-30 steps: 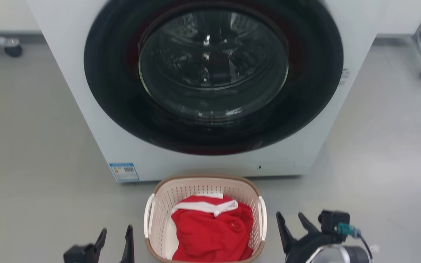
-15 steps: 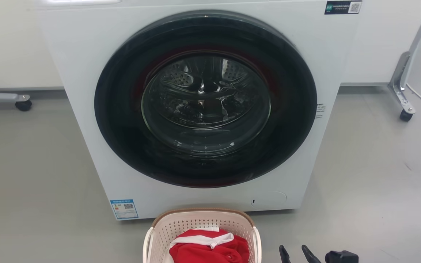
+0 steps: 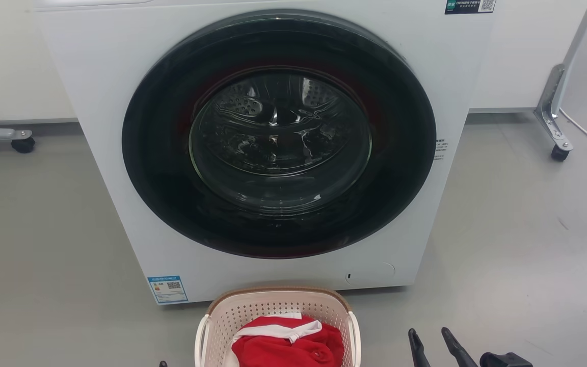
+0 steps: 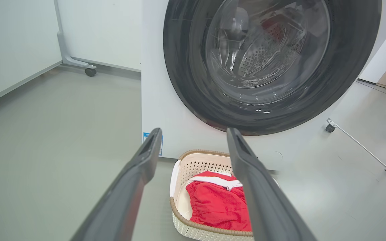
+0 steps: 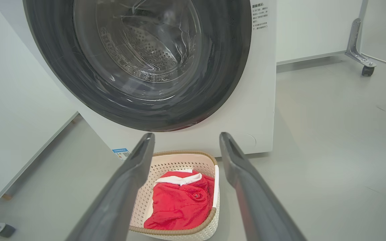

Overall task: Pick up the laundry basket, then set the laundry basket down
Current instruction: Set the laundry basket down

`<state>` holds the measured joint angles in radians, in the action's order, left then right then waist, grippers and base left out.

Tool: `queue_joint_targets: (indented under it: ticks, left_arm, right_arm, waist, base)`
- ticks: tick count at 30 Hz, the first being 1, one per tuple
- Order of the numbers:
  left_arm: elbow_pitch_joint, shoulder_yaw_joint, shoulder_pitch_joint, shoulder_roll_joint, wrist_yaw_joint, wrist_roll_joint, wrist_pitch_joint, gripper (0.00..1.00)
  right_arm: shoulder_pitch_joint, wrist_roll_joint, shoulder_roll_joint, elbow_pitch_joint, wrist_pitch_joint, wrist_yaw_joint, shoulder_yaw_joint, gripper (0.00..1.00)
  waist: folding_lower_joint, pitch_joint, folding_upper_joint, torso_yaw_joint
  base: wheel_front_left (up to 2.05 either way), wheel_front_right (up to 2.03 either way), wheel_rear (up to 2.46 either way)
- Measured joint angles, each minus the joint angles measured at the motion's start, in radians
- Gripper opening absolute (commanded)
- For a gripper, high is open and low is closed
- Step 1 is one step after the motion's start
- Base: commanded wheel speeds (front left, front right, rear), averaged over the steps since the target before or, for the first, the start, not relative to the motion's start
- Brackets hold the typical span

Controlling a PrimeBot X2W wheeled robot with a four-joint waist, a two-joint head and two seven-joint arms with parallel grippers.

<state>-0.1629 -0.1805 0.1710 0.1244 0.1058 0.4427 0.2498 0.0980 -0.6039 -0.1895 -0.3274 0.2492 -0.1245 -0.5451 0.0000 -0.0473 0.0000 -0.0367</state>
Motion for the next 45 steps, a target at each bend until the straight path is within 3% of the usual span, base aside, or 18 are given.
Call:
queue_joint_targets:
  ticks: [19,45]
  left_arm:
    - [0.064,0.02,0.019,-0.006,0.009,-0.023,0.0,1.0]
    - [0.081,0.02,0.019,-0.014,0.009,-0.037,0.0,1.0]
  right_arm:
    - [-0.088,0.167,0.028,0.147,0.0,0.0,0.142,1.0]
    - [-0.115,0.235,0.059,0.197,0.0,0.0,0.193,1.0]
  waist:
    - [0.0,0.02,0.0001,-0.005]
    - [0.0,0.028,0.0002,0.004]
  base:
    - [0.0,0.0,0.0]
    - [0.0,0.0,0.0]
